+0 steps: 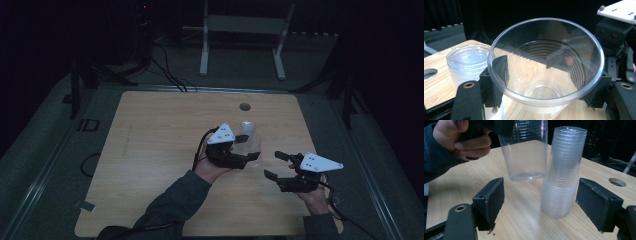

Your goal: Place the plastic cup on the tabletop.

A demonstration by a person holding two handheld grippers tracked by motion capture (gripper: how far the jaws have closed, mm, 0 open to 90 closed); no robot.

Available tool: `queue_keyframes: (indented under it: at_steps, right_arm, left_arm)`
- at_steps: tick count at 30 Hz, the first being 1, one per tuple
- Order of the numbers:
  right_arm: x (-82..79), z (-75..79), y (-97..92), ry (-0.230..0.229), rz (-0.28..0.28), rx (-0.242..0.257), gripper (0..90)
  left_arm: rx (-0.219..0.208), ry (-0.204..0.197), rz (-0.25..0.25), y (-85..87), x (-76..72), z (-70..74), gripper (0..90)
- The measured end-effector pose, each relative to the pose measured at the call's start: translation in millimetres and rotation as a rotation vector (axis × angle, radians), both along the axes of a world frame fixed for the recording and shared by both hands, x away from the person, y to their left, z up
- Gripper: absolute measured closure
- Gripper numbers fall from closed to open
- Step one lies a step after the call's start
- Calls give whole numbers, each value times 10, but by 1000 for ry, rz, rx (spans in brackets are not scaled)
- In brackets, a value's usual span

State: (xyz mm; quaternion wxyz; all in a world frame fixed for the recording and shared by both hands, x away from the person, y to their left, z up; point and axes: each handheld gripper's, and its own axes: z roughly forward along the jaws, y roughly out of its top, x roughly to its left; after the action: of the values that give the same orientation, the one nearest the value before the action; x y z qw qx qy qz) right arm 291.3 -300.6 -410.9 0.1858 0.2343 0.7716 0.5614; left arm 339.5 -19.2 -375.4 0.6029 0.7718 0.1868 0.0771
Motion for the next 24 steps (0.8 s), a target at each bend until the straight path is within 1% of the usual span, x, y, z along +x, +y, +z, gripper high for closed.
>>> queue_keyframes:
  at_steps: [5, 10, 18, 21, 24]
  right_arm:
    - [-8, 9, -37, -6, -6, 16, 221]
    - [-12, 24, -68, -12, -16, 38, 222]
    - [-24, 40, -89, -18, -19, 58, 223]
    - [-24, 45, -98, -25, -27, 58, 225]
    - [-25, 50, -110, -26, -30, 72, 226]
  left_arm:
    - [13, -3, 2, -37, -10, -43, 313]
    - [43, -18, 5, -68, -19, -92, 313]
    - [73, -28, 12, -119, -30, -202, 314]
    - [79, -32, 15, -138, -30, -244, 314]
    - [92, -32, 16, -163, -26, -296, 313]
